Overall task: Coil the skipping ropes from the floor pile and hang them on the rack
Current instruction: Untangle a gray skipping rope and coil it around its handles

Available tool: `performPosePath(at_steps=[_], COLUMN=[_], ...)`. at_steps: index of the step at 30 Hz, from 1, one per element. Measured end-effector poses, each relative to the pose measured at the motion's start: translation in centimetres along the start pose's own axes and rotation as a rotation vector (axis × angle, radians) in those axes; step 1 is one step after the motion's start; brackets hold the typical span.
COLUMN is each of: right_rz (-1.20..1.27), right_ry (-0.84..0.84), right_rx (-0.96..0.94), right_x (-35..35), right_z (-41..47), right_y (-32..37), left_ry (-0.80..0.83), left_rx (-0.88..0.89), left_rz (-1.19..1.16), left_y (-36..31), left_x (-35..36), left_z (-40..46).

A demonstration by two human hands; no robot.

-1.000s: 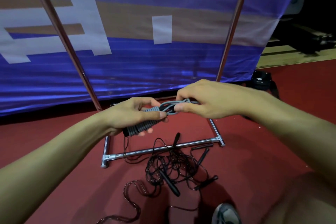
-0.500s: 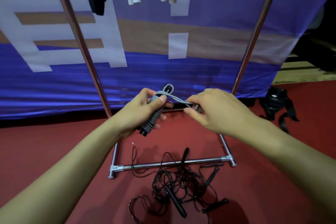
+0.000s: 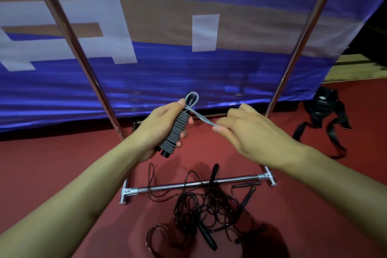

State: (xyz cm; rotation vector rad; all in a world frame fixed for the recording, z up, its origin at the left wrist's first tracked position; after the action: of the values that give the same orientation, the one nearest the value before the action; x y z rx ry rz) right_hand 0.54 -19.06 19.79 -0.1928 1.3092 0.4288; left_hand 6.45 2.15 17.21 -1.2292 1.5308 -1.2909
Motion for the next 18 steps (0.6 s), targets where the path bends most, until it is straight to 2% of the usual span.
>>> performPosePath(at_steps=[3, 7, 12, 18], right_rz=[0.176, 0.354, 0.423, 0.447], right_ry=[0.021, 0.017, -0.037, 0.051], right_rx=[0.044, 0.070, 0.060, 0.072], right_x=[0.9, 1.7, 1.3, 0.5], right_z=[0.4, 0.4, 0.3, -0.3], right_y=[-1.3, -2.4, -3.2, -3.3], left_ry=[-0.038, 0.008, 0.010, -0.009], left_rx=[-0.015, 0.014, 0.055, 0.081], left_rz=[-0.011, -0.026, -0.017, 0.070], left_y=[0.6, 1.4, 1.7, 1.6], left_x=[-0.4, -0.2, -1.0, -1.2], left_z=[1.3, 2.0, 3.0, 2.9])
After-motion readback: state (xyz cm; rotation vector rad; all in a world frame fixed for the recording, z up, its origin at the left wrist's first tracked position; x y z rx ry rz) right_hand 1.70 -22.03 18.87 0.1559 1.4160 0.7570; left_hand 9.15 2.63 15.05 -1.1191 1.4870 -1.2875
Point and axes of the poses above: each hand's wrist, its own z-axis towards the middle knuckle, its own x-axis out of the palm, y = z × x, the point moved 2 cm from there along z, towards the middle knuckle, and after that the axes turned 8 degrees about -y, right-handed, at the moved point
